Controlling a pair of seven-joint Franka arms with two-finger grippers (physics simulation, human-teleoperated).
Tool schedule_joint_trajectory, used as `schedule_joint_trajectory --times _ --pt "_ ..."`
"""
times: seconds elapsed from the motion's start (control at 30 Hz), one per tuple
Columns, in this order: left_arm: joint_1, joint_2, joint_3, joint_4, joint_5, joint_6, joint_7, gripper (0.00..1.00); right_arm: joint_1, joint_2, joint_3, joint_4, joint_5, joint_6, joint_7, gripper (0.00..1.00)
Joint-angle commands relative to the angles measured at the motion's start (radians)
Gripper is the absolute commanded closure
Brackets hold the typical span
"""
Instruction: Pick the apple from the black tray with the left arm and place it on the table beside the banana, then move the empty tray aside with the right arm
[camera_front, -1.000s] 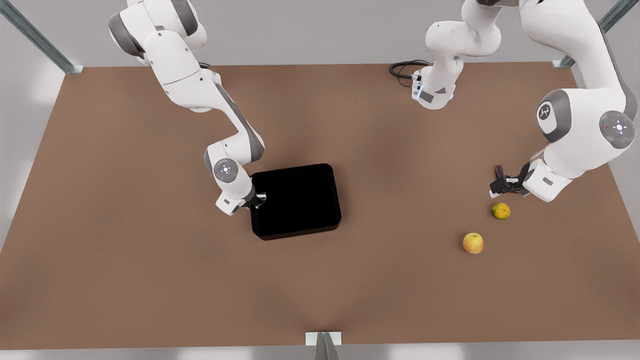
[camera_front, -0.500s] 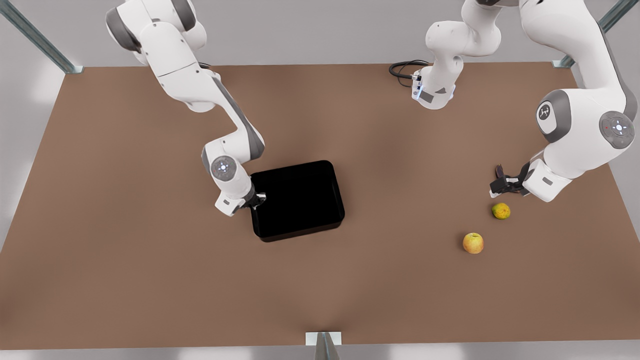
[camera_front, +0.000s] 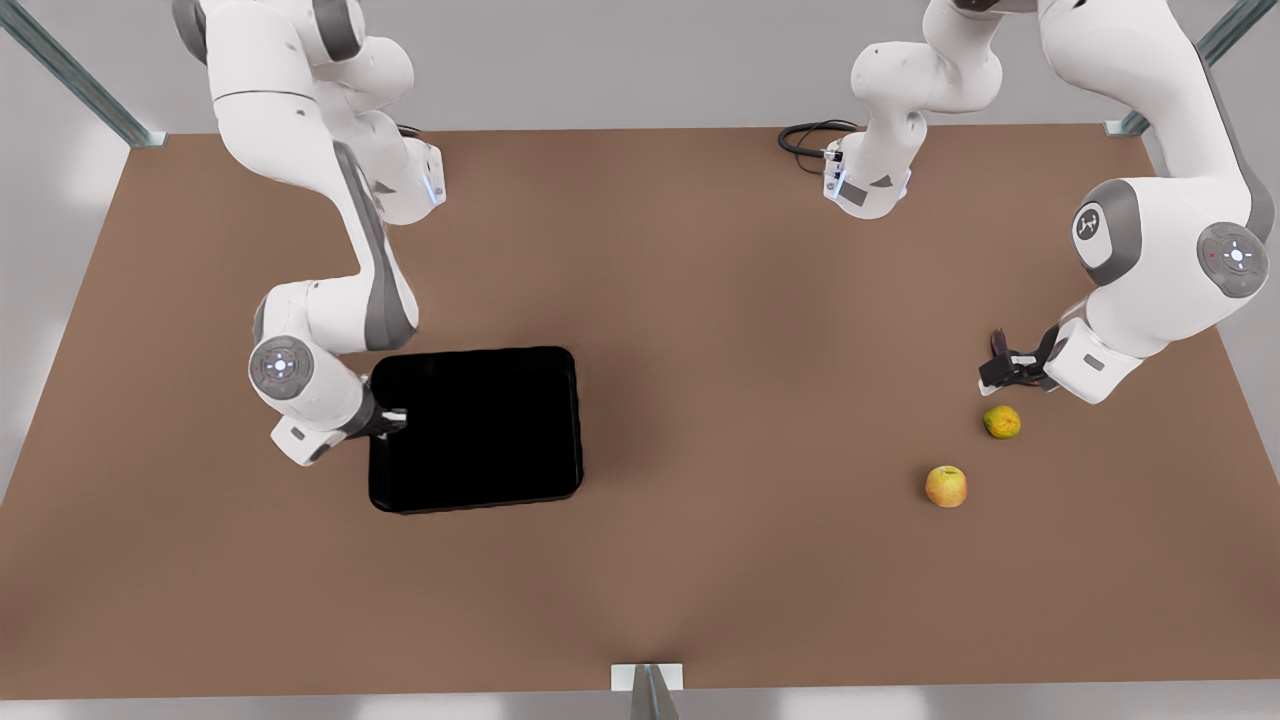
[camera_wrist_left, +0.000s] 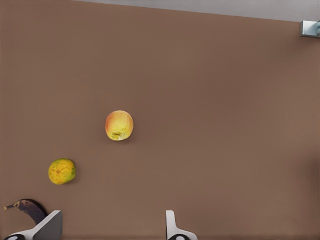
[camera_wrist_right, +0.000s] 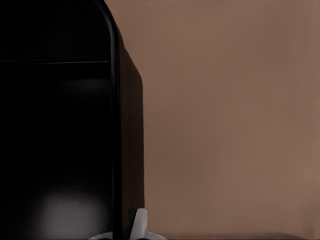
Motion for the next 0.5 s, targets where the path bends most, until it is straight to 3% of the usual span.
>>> schedule_joint_trajectory --times 0.0,0.47 --pt "-0.001 -0.001 0.0 0.0 0.001 0.0 -0.001 0.0 0.0 0.015 -0.04 0.026 -0.006 -0.075 -0.465 0.86" --pt "0.0 -0.001 0.0 0.0 0.001 0.0 -0.001 0.0 -0.032 0.078 -0.315 0.105 0.169 -0.074 -0.927 0.88"
